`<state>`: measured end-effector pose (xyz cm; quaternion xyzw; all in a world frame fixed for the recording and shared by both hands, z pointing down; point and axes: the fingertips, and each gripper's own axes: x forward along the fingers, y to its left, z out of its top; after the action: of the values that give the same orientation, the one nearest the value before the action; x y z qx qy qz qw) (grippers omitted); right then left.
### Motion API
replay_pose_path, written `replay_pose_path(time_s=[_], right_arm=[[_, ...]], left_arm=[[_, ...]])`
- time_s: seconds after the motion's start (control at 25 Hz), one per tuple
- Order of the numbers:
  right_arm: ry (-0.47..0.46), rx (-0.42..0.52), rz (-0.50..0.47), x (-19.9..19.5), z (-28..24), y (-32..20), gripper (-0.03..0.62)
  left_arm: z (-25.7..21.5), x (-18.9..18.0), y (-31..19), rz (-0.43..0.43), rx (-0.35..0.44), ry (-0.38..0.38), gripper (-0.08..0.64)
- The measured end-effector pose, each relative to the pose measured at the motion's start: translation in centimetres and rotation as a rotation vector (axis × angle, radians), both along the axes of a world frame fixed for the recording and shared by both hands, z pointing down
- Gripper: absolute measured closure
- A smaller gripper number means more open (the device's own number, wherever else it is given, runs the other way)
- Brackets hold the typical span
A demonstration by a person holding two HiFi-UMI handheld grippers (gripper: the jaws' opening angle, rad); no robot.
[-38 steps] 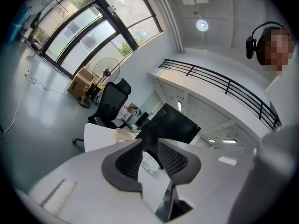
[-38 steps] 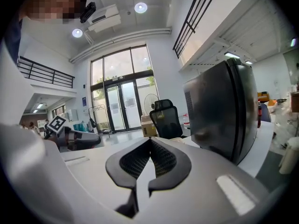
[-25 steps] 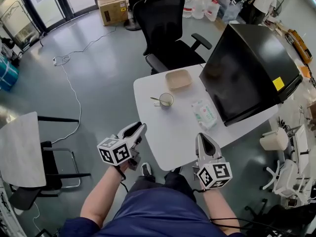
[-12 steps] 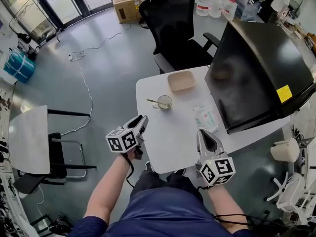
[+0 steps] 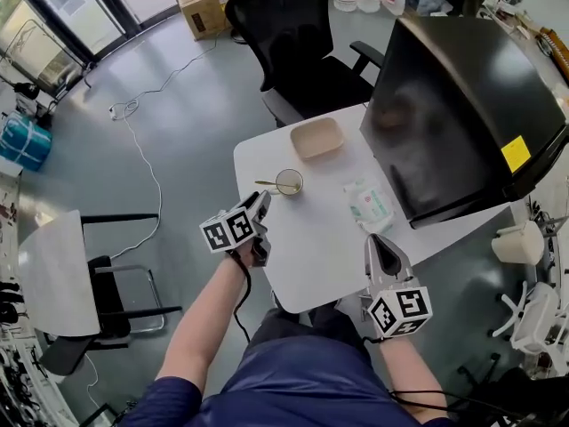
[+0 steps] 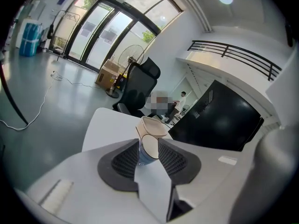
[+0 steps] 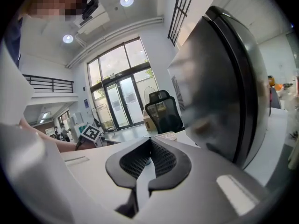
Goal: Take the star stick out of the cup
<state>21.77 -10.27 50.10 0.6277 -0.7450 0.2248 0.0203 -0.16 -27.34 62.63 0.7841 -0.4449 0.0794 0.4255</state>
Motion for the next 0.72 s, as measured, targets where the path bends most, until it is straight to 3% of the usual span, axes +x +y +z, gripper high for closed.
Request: replay_pose_path(time_s=[0.32,0.6,0.72], right_arm=[[0.008,-0.019,0.106,1.9,0.7,2.0,0.584],[0.017,-0.035,0.137,2.1,1.0,3.4,0.586],[0.02,-0.037,0.138,1.9,1.2,3.6,0.586]], left_arm=[[2.8,1.2,-2.5,-0.012,-0.057,0.015,0.454],[3.9,1.3,-3.6,-0.064,-0.069,0.017,0.459],[3.8,1.5,-3.9,-0.076,-0.057,0.026,0.543]])
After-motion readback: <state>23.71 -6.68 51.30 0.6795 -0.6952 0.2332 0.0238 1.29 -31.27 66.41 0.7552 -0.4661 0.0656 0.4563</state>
